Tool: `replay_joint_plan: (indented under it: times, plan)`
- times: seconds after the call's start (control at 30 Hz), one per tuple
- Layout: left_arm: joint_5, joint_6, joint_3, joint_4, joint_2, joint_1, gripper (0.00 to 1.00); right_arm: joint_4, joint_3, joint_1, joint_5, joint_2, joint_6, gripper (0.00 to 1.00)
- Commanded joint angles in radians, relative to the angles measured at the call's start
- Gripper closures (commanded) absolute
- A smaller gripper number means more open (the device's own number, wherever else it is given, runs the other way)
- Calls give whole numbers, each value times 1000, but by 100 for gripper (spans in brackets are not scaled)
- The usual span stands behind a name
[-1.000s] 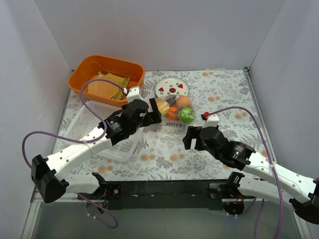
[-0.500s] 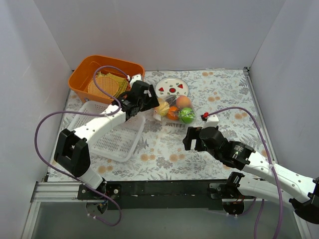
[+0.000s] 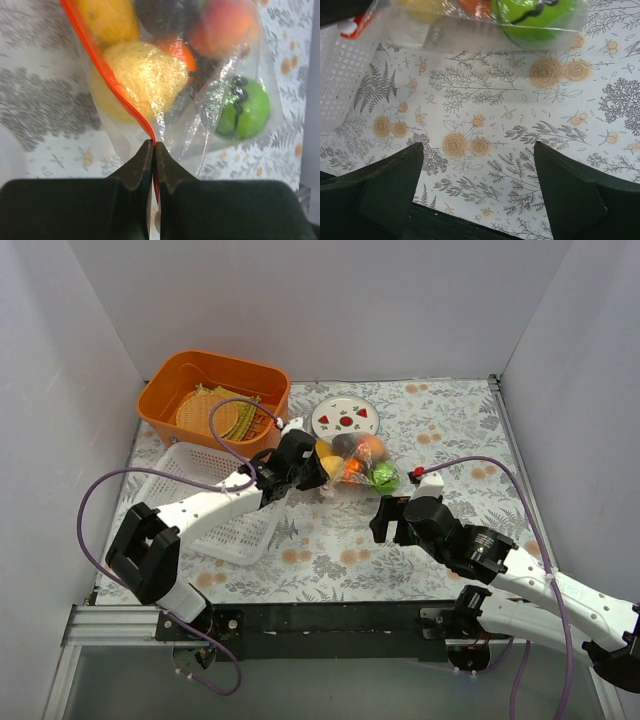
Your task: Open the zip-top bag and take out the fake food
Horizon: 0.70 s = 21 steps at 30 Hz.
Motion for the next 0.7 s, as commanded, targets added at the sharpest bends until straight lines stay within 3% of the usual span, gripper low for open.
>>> replay_joint_plan:
  times: [0.0, 0.3, 0.37, 0.4, 0.43, 0.53, 0.67]
  plan:
    - [27, -70, -59, 87, -107, -126, 100, -7, 4, 1, 34, -27, 36, 2]
    - [30, -171, -223, 187, -196, -255, 95, 2, -45, 1, 32, -56, 134, 11]
    - [16, -197, -255, 191, -219, -272, 90, 16, -69, 1, 29, -86, 152, 14]
    - [15, -200, -272, 196, -238, -290, 77, 42, -80, 3, 13, -97, 164, 17]
    - [10, -202, -295, 202, -245, -300, 70, 59, -92, 3, -3, -106, 184, 18]
    - [-16, -208, -323, 199, -274, -335, 64, 111, -138, 1, -75, -122, 262, 20]
    - [-50, -236, -375, 184, -337, -356, 63, 224, -239, 1, -170, -151, 358, 20]
